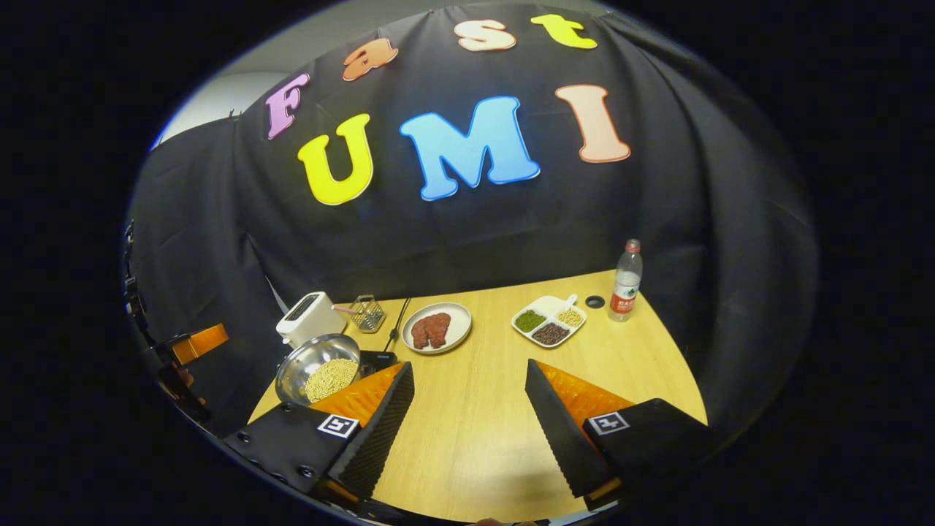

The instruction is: First push the handle of the pot to place it horizontally, then grasp the pot with both hands and set it on the induction cooktop.

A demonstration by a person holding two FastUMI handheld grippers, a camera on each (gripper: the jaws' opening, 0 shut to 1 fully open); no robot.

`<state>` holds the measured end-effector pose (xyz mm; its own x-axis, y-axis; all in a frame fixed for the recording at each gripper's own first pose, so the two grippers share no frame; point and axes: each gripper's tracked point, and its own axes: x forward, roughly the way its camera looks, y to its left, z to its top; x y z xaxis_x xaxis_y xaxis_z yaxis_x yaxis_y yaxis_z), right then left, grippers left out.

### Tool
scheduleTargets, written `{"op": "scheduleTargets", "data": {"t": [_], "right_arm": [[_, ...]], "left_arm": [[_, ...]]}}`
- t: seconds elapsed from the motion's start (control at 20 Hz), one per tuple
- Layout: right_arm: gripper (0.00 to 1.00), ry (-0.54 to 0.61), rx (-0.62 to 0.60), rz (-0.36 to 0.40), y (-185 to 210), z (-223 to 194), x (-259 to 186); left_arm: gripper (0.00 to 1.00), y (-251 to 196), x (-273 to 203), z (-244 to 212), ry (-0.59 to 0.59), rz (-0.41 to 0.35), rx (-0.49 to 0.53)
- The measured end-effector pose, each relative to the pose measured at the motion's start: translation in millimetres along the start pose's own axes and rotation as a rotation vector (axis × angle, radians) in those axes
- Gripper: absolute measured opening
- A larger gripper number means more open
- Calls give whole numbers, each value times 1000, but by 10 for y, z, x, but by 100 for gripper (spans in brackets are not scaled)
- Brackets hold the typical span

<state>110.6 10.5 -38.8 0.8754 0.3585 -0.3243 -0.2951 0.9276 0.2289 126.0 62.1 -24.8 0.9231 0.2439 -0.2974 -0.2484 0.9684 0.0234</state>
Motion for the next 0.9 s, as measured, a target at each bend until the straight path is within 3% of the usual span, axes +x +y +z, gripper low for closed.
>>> {"op": "scheduleTargets", "data": {"t": [0.15, 0.4, 0.55, 0.65, 0.9], "right_arm": [[98, -143, -73, -26, -313, 236, -309], [98, -326, -171, -68, -685, 543, -821], [98, -356, -159, -98, -789, 498, -1024], [98, -377, -161, -134, -864, 464, -1121], [98, -325, -196, -180, -671, 115, -1189]], "left_arm": [[86, -339, -313, 230, -90, -9, -49], [83, -758, -852, 393, -240, -2, -146], [83, -776, -1135, 458, -325, 26, -170], [86, -790, -1261, 468, -365, -5, -169], [83, -682, -1419, 361, -366, -44, -72]]}}
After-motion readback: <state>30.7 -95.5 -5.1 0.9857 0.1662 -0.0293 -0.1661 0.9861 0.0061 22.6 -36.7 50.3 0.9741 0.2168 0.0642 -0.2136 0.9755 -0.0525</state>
